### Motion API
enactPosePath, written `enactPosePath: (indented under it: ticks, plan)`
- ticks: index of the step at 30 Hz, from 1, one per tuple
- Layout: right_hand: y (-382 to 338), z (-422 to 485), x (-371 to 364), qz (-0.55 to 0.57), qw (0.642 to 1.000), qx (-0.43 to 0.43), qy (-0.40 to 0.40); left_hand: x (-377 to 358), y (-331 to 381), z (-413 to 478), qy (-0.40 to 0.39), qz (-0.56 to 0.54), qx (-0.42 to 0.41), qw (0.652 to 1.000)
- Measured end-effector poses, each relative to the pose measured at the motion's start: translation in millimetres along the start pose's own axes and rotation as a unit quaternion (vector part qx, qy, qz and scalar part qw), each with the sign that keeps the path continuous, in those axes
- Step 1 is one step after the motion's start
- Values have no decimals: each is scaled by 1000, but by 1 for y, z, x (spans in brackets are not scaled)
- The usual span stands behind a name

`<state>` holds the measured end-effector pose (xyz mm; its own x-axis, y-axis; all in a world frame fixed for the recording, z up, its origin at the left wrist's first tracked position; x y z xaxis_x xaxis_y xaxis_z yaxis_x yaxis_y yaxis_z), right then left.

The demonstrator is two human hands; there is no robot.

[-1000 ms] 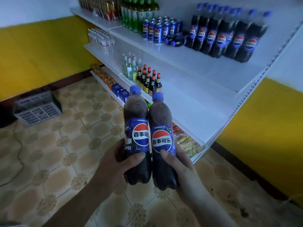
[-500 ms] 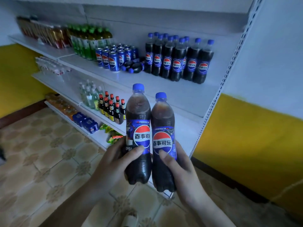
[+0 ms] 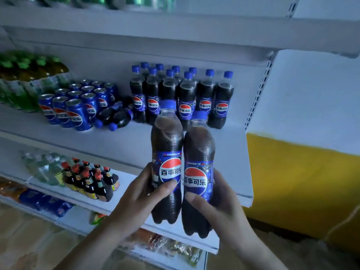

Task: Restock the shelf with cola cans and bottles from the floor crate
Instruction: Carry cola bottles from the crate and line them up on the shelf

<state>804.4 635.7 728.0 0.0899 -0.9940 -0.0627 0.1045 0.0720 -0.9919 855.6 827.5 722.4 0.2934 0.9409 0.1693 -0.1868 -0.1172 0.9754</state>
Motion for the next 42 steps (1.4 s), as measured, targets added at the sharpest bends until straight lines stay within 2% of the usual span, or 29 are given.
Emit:
enactPosePath:
  ticks: [5, 12, 15, 19, 23, 29, 31, 36, 39, 42]
  plan:
    - [-3, 36, 18, 3, 998, -20, 54, 7, 8, 54, -78, -6, -31, 996]
    - [-8, 71, 35, -73, 990, 18, 124, 5, 12, 98, -76, 63, -88, 991]
    - [-2, 83, 44, -133, 980, 23, 149, 8, 10, 115, -97, 99, -114, 984]
    - [10, 88, 49, -151, 975, -8, 161, 10, -4, 130, -149, 124, -93, 977]
    - [16, 90, 50, -163, 976, -3, 143, 13, -22, 141, -199, 135, -57, 969]
    - [31, 86, 51, -200, 970, 8, 135, 15, -34, 143, -224, 146, -44, 963]
    - [43, 81, 50, -235, 960, -11, 149, 14, -40, 137, -209, 175, -63, 960]
    - [74, 65, 45, -385, 885, 20, 261, 6, -54, 111, -42, 299, -150, 942]
    - [81, 63, 40, -423, 861, 27, 280, -2, -57, 105, -11, 365, -167, 916]
    - [82, 67, 42, -439, 852, 32, 283, 1, -61, 114, -21, 391, -163, 906]
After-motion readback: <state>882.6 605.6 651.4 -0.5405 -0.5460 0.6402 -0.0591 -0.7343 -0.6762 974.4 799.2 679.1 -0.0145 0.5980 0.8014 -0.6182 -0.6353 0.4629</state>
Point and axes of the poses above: each hand's wrist, its own z-axis towards the middle knuckle, its own x-axis out of the back of the hand, y = z × x, the point moved 2 cm from there along z, towards the middle knuckle, and after that the axes turned 2 degrees about -x, right-handed, at the moved point
